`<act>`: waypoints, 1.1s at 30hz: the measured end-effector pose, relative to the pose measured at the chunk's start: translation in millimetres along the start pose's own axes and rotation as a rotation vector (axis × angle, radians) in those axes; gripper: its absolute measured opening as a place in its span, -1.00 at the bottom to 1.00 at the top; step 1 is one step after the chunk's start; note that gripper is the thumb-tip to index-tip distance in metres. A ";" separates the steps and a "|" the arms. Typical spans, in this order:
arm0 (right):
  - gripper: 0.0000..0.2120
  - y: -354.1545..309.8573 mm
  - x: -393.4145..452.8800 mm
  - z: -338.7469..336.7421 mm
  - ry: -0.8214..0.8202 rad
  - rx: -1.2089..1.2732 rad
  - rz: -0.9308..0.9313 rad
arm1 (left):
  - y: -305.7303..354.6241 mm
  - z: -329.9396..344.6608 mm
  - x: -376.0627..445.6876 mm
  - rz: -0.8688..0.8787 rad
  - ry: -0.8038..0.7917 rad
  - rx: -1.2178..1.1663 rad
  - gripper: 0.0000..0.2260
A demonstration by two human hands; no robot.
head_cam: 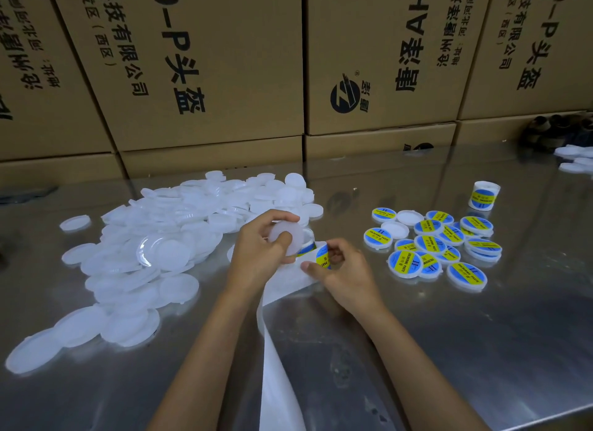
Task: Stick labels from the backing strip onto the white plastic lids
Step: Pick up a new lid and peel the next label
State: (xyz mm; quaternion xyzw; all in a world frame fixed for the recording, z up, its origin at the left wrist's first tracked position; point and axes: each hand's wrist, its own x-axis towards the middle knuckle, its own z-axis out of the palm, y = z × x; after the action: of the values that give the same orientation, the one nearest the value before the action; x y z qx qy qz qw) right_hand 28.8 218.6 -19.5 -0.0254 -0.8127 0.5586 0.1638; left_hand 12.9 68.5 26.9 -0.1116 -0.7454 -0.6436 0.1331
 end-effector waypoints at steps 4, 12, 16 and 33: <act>-0.63 -1.2 -4.3 0.1 -0.009 -0.070 -0.076 | -4.0 1.4 0.0 0.022 -0.118 0.212 -0.78; -0.55 -8.3 -14.0 0.4 -0.081 -0.080 -0.144 | 2.1 7.5 -7.0 -0.020 -0.092 0.463 -0.64; -0.67 -12.7 -14.6 1.2 -0.157 0.074 -0.078 | 0.4 5.1 -5.5 -0.033 -0.077 0.439 -0.71; -0.79 -14.7 -9.6 -0.3 -0.182 0.243 0.063 | -3.0 -14.5 5.9 -0.289 -0.170 0.051 -0.76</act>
State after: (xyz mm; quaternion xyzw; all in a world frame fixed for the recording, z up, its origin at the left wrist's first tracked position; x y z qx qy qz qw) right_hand 40.0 211.2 -8.2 0.0200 -0.7496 0.6575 0.0737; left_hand 7.2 53.7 28.1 -0.0537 -0.7783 -0.6253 -0.0214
